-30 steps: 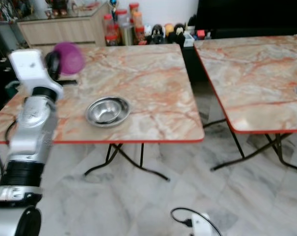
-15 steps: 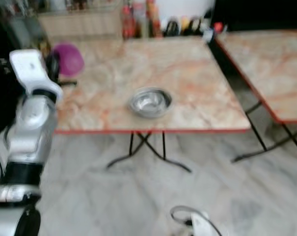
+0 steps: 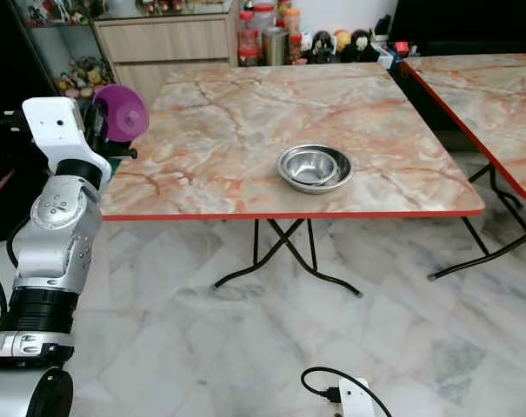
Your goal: Setting the table
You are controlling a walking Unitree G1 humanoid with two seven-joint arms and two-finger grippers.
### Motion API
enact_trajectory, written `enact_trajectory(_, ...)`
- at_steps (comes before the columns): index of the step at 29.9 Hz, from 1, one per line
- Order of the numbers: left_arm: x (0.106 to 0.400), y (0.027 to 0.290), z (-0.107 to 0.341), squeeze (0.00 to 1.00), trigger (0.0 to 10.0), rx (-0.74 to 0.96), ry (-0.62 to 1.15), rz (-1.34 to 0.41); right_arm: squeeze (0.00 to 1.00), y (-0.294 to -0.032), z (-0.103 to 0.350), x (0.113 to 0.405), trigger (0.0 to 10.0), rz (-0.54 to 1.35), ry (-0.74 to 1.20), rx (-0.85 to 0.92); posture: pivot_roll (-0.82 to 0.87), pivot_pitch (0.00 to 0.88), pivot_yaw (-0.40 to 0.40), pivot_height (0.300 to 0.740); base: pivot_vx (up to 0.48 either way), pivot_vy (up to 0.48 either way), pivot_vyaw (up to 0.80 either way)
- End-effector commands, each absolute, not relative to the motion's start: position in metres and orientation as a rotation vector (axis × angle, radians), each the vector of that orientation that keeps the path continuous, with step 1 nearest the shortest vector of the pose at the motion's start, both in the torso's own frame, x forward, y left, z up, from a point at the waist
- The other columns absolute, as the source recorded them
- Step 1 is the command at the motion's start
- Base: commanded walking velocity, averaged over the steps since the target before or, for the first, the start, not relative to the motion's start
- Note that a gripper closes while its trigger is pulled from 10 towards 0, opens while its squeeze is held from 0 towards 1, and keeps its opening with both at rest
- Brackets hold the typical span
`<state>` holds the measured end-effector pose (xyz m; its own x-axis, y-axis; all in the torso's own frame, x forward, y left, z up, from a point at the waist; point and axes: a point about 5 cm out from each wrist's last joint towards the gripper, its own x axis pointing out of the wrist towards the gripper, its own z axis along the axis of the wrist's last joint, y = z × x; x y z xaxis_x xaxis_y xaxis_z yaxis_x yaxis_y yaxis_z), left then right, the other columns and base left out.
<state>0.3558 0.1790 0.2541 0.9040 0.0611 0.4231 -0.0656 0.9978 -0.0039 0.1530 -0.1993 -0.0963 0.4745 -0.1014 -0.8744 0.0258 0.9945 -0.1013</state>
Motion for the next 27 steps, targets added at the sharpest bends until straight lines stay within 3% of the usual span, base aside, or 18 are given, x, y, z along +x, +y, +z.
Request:
enact_trajectory(1,0.3546,0.1781,0.2618,0.0,10.0,0.019,-0.46,0.059,0.0,-0.2001,-0.0951,0.1557,10.0,-0.085,1.06,-0.071,-0.01,0.032,0.058,0.74,0.319,0.0,0.0)
enact_trajectory(27,0.354,0.1725,0.2611,0.0,10.0,0.035,-0.466,0.037,0.0,-0.2008,-0.0952,0.1554,10.0,-0.047,1.075,-0.117,-0.01,0.021,0.053,0.74,0.337,0.0,0.0)
